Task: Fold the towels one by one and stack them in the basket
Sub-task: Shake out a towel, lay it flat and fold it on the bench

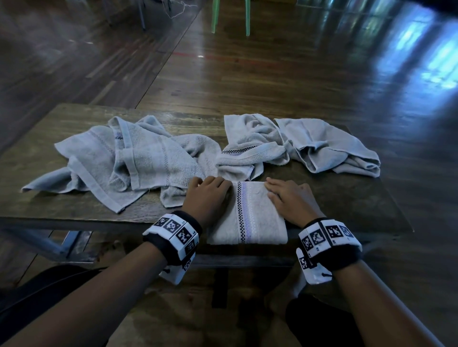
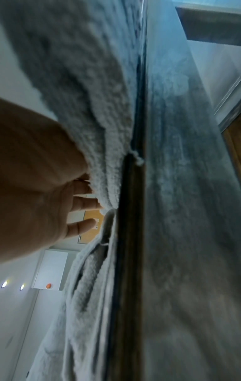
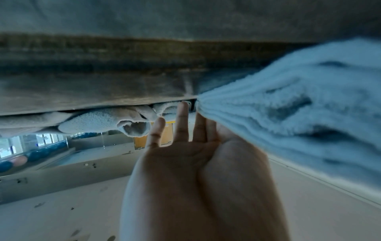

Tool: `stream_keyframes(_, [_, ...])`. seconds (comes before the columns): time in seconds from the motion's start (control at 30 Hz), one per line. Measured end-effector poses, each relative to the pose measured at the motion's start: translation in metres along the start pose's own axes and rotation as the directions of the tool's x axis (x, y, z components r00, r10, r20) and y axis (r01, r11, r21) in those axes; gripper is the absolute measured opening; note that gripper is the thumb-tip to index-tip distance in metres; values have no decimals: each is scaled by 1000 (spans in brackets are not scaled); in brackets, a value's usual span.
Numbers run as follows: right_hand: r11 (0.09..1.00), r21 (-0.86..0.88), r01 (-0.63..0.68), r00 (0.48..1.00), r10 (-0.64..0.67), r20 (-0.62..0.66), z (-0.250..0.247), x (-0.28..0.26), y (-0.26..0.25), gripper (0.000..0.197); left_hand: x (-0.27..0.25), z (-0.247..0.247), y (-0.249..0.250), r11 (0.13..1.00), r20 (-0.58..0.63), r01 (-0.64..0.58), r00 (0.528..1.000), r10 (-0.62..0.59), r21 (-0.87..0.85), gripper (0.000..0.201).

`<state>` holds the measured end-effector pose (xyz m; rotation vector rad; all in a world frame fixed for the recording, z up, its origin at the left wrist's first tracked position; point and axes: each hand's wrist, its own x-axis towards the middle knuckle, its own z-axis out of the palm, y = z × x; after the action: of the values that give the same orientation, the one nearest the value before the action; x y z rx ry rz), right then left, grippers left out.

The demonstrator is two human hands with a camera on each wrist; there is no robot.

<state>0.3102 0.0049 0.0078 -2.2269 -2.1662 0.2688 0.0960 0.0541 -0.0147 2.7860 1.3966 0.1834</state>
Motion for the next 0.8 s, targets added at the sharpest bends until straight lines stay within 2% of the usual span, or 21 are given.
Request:
stream_keyframes(0.17, [992, -123, -18, 999, 22, 32, 2, 2, 2, 44, -1, 4, -7, 1000, -25, -23, 999, 23, -1, 39])
stream_keyframes(0.27, [985, -170, -8, 999, 16, 49, 2, -4, -3, 48, -4, -7, -1, 998, 6, -3, 1000, 3, -68, 59])
stream_keyframes(0.37, [984, -177, 6, 998, 4, 56, 1, -13, -15, 55, -11, -15, 14, 993, 68, 11, 998, -3, -120, 49])
stream_keyframes(0.43, [988, -154, 17, 999, -11, 39, 4, -20, -26, 57, -19, -10, 25, 987, 109, -14, 993, 32, -162, 51])
stream_keyframes(0.5, [998, -68, -9, 999, 12, 43, 11, -24, -35, 57, -26, 0, 31, 984, 158, -1, 987, 29, -177, 61])
stream_keyframes(0.6, [995, 47, -88, 994, 85, 67, 27, -26, -37, 59, -27, 16, 32, 988, 130, 27, 991, -7, -155, 80])
stream_keyframes(0.8, [982, 105, -156, 988, 154, 27, 41, -19, -34, 61, -20, 23, 23, 985, 109, 92, 991, -76, -149, 73])
